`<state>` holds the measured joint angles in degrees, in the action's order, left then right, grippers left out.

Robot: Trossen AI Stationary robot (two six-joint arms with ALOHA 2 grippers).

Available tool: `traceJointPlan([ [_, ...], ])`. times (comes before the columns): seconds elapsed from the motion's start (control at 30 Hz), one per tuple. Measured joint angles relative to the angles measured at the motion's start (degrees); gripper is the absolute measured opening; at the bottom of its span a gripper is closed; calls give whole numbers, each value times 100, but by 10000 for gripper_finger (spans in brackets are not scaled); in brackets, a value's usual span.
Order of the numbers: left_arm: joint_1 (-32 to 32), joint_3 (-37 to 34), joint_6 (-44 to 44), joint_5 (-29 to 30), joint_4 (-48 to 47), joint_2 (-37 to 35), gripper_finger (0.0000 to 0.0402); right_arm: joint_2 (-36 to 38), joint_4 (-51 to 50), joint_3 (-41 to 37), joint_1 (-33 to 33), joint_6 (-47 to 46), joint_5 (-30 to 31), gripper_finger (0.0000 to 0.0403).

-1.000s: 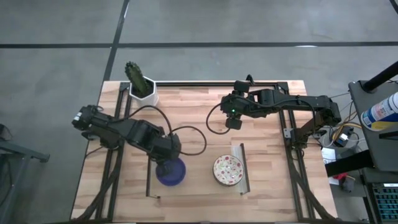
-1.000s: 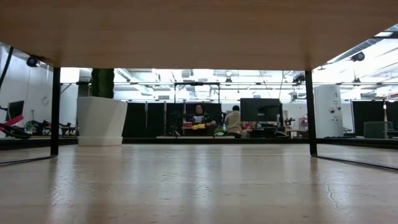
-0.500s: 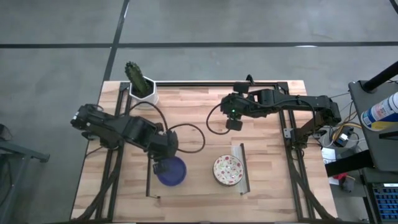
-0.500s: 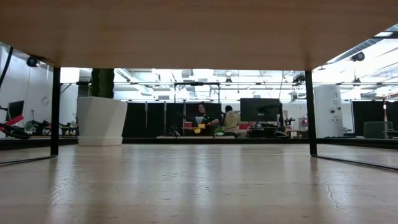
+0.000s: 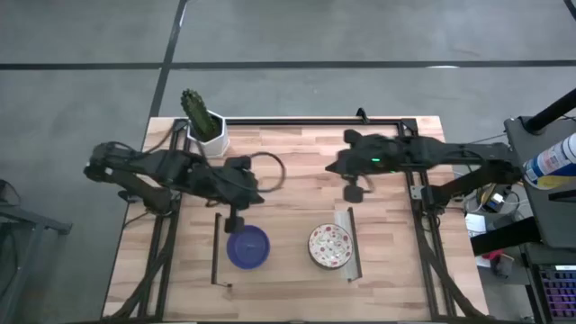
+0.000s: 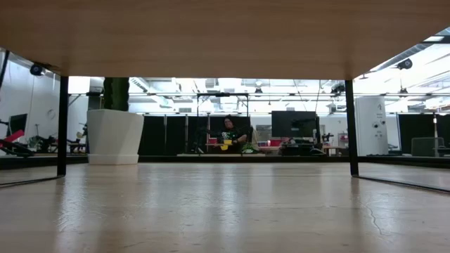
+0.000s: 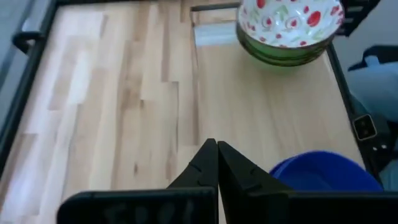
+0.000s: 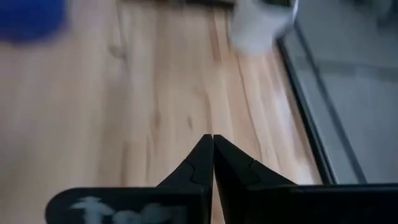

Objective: Pick & Place Mini bowls
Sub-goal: Return to Home Position

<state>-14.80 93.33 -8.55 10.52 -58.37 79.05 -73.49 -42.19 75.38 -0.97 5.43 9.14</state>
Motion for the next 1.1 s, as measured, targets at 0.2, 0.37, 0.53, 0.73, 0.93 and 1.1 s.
traceJointPlan([
  [0.2,162,-1900,531,-221,2266,-1257,0,1539,1990,-1640,74,225,-646,8],
  [0.37,211,-3479,67,-167,3316,-2393,0,2516,2383,-2635,59,-278,-449,8],
  [0.53,210,-4537,62,413,3712,-3445,0,3306,3125,-3708,150,-376,-622,8],
  [0.73,211,-6095,-350,295,4320,-4602,0,4000,4090,-4962,146,-317,126,8],
  [0.93,209,-7497,172,-600,5778,-5764,0,4369,5556,-6000,145,124,68,8],
  [1.1,208,-8086,46,-745,5643,-6562,0,4453,5633,-6443,146,69,-222,8],
])
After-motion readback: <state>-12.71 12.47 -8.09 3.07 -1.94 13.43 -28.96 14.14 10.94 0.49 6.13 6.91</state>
